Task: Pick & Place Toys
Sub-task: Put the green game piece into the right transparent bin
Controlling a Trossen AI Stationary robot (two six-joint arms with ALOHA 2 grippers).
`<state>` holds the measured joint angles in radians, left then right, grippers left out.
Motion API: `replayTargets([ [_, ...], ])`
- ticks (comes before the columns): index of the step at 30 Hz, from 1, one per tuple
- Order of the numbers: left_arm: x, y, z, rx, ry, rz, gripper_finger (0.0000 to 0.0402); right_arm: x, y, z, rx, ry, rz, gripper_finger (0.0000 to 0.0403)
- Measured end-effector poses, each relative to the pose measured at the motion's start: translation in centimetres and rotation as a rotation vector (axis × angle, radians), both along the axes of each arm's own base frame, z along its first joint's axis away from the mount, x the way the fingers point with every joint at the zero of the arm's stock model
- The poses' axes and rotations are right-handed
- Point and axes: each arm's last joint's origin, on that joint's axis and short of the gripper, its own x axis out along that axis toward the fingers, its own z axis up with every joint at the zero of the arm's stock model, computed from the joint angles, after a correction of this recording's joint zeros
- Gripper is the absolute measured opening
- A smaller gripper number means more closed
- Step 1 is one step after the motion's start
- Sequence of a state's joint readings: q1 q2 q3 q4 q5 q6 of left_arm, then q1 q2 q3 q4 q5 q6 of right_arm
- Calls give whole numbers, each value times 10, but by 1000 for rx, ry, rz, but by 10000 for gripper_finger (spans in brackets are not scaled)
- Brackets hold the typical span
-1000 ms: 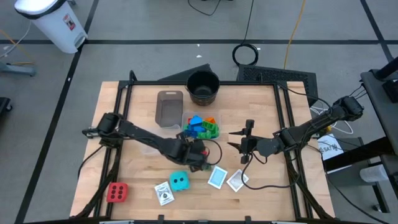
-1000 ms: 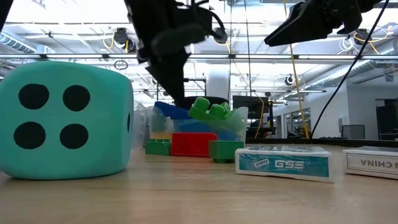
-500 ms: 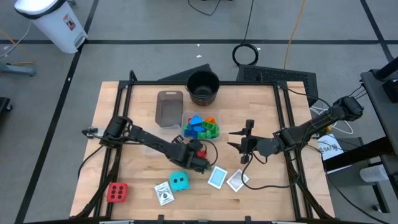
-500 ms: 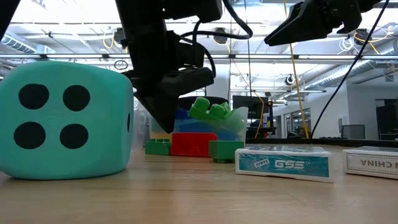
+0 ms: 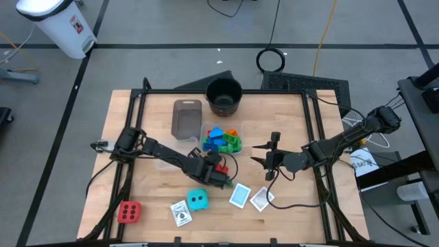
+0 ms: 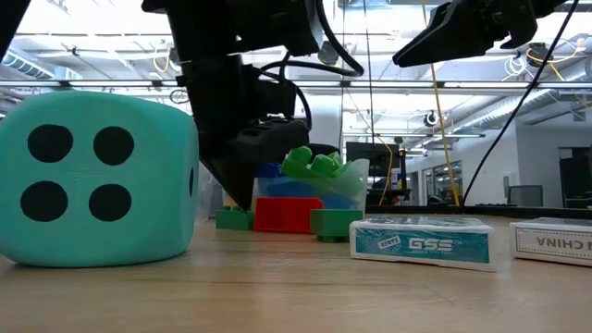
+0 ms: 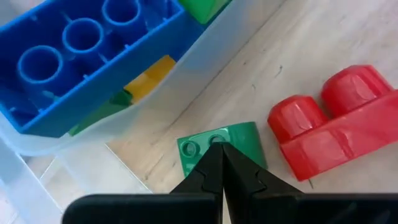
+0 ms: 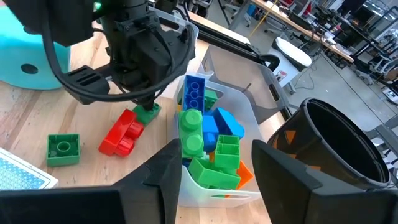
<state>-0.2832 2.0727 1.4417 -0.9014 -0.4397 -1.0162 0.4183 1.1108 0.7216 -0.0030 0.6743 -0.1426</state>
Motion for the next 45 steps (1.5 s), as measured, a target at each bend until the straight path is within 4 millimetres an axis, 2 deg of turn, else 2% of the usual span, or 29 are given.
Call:
replayTargets([
  [6,14,-12,2,-150,-105,-111,1,0,0,0,0,0,0,164],
  [14,27,-22,6,-205,-194,-267,4,0,0,0,0,0,1,164],
  [22,21,-30,36,-174,-232,-415,15,0,0,0,2,-4,1,164],
  [27,16,-35,42,-154,-225,-452,82,0,0,0,3,-5,1,164],
  [32,17,-33,41,-245,-287,-211,176,0,0,0,3,-6,1,164],
  [36,16,-28,35,-248,-278,-84,239,0,0,0,3,-6,1,164],
  [40,13,-24,24,-217,-216,-34,280,0,0,1,3,-6,1,164],
  [45,17,-19,12,-222,-174,-48,303,0,0,1,6,-11,2,164],
])
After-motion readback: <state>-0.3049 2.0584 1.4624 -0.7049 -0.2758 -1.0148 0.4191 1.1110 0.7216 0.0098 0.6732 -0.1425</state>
